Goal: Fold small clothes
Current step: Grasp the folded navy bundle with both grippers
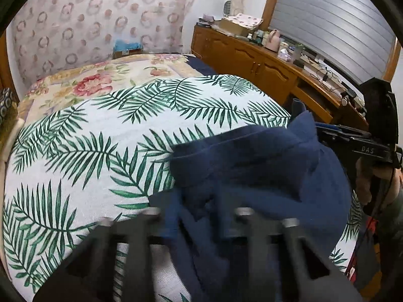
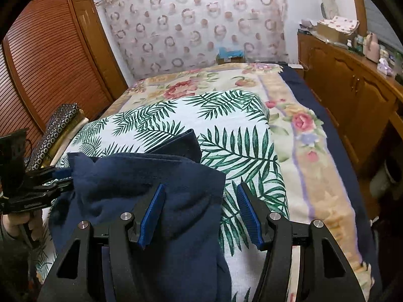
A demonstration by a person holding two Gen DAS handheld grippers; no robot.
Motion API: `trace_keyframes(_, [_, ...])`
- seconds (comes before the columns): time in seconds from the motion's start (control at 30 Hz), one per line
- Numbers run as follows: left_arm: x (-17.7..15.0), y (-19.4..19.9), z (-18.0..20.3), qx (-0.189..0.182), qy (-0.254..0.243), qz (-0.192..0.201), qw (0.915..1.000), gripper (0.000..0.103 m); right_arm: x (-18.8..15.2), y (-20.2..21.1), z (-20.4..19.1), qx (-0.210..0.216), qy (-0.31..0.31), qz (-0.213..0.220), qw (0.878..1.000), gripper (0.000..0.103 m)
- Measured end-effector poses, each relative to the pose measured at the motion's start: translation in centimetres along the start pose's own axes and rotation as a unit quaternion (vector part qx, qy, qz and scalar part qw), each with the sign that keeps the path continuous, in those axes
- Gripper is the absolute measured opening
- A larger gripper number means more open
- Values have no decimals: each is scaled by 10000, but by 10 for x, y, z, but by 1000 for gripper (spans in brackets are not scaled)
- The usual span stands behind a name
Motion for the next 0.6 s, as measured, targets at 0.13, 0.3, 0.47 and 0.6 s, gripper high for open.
trace_keyframes(0.13, [1, 29, -3, 50, 195, 438, 9988, 13, -5, 9, 1, -133, 34, 110, 9998, 61])
trace_keyframes(0.3, [-2, 21, -8, 404, 103, 264, 9988, 13, -16, 14, -11, -18, 128, 223, 9997, 62])
trace_keyframes(0.47, [-11, 5, -16, 421, 184, 33, 9989, 17, -26, -4, -13, -128, 173, -100, 9997, 69])
trace_keyframes(0.6, [-16, -3, -20, 453, 226, -134, 9986, 33, -27, -14, -8, -88, 70, -313, 9994, 76])
Point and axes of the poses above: each gripper's, at about its wrist camera, not at the fingertips, and y roughly against the way its jaws point, z to its right, x to its top, the point moved 8 cm from there along -y, roughly the way its jaws point, and after that the axes turned 13 degrees about -z, right-handed, at the moved point
